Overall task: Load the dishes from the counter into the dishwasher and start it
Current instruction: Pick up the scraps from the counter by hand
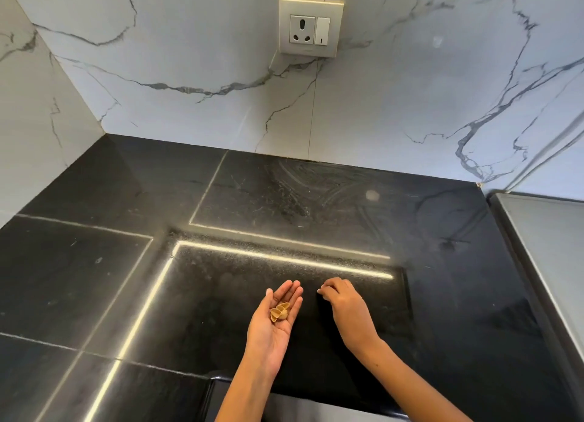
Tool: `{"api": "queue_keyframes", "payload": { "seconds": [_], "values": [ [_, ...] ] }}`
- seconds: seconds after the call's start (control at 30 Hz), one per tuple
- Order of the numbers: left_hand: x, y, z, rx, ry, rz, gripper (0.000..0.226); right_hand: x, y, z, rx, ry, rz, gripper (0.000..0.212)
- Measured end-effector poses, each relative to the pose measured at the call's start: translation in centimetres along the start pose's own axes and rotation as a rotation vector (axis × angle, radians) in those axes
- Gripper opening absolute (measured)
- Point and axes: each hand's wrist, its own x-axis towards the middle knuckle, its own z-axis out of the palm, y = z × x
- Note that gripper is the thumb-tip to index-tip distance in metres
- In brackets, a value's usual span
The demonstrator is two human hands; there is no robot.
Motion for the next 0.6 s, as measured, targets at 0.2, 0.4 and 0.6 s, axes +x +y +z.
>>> {"api": "queue_keyframes", "payload": {
  "seconds": [0.2, 0.4, 0.6],
  "values": [
    [0.0, -2.9, 0.7, -0.029, 0.024, 0.031, 0.038, 0.6, 1.0, -2.1, 0.275, 0.014, 0.123, 0.018],
    [0.1, -5.5, 1.4, -0.009, 0.067, 0.052, 0.039, 0.6, 2.0, -3.8, 0.397, 0.044, 0.146, 0.017],
    [0.0, -7.0, 1.7, -0.038, 0.061, 0.051, 0.039, 0.0, 1.0, -5.4, 0.491, 0.071, 0.064, 0.018]
  ]
}}
